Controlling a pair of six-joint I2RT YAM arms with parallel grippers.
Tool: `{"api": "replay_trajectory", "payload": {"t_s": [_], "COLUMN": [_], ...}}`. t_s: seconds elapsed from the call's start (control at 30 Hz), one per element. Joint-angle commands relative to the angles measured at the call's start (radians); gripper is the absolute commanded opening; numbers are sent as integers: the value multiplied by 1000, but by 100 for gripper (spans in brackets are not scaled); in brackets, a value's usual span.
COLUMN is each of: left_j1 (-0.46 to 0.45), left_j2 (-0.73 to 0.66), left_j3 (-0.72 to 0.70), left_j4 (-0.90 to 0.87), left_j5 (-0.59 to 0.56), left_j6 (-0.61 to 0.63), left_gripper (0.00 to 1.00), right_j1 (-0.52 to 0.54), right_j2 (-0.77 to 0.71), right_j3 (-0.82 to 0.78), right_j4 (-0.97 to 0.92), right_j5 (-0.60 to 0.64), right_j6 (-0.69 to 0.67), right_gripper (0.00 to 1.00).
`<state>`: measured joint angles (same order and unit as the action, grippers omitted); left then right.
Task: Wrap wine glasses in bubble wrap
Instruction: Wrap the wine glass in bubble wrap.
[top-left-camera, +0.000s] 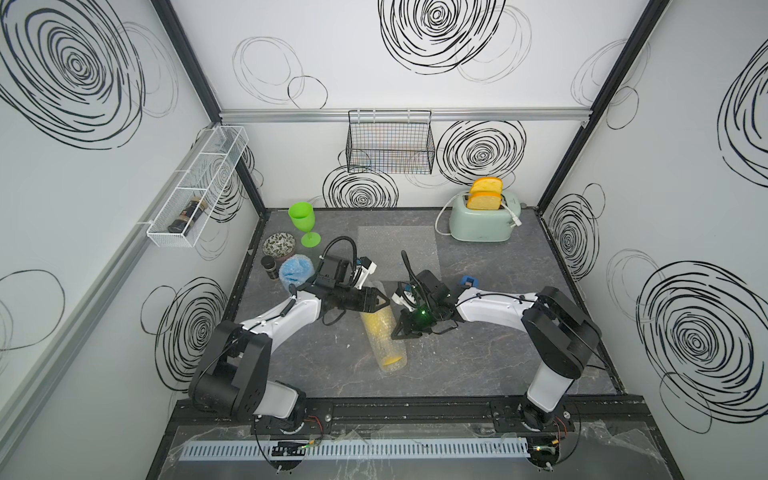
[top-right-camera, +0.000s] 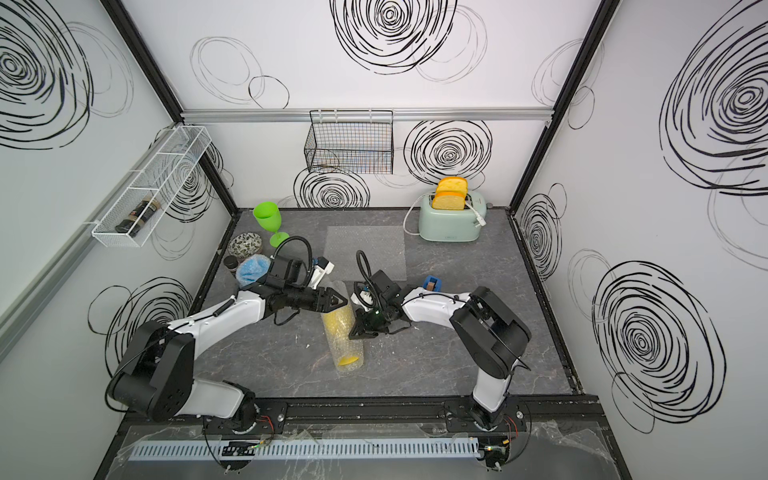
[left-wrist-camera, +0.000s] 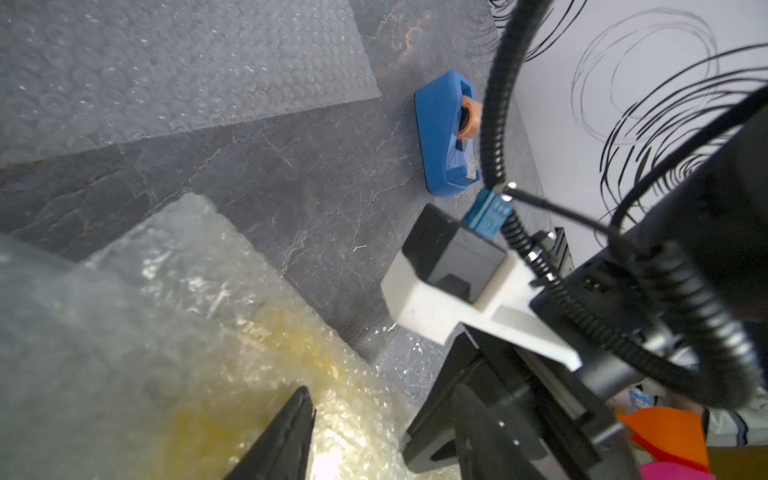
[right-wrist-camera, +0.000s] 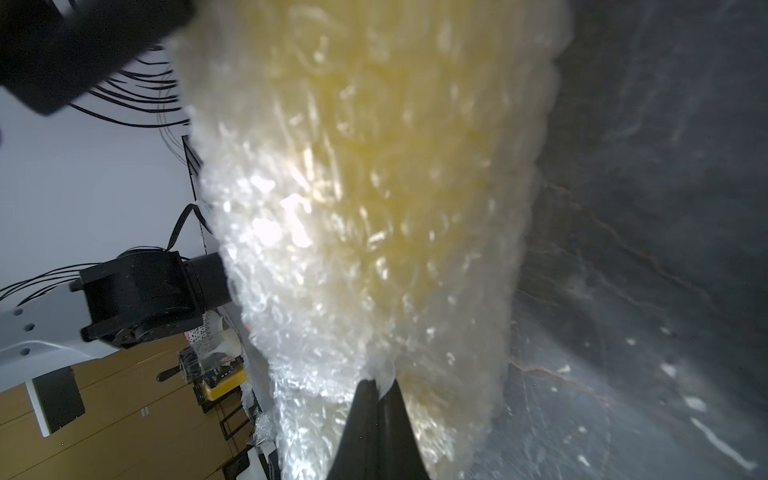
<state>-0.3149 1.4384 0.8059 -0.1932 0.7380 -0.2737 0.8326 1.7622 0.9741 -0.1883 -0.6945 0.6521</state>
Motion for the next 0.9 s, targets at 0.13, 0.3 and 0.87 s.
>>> {"api": "replay_trajectory", "payload": {"t_s": [0.13, 0.3, 0.87], "left_j1": [13, 75, 60], "left_j2": [-60, -120, -39], "left_j3": [151, 81, -151], "left_j4": [-236, -308, 37], "left_j5": [17, -58, 0], "left_j6": [24, -41, -265], "left_gripper": [76, 87, 97], "right_j1": [21, 25, 30], "right_j2": [20, 18, 12], "right_j3": [13, 15, 18], "right_j4": [2, 4, 2], "right_j5": [-20, -18, -10], "right_j6": [15, 15, 20], "right_gripper": [0, 0, 0]}}
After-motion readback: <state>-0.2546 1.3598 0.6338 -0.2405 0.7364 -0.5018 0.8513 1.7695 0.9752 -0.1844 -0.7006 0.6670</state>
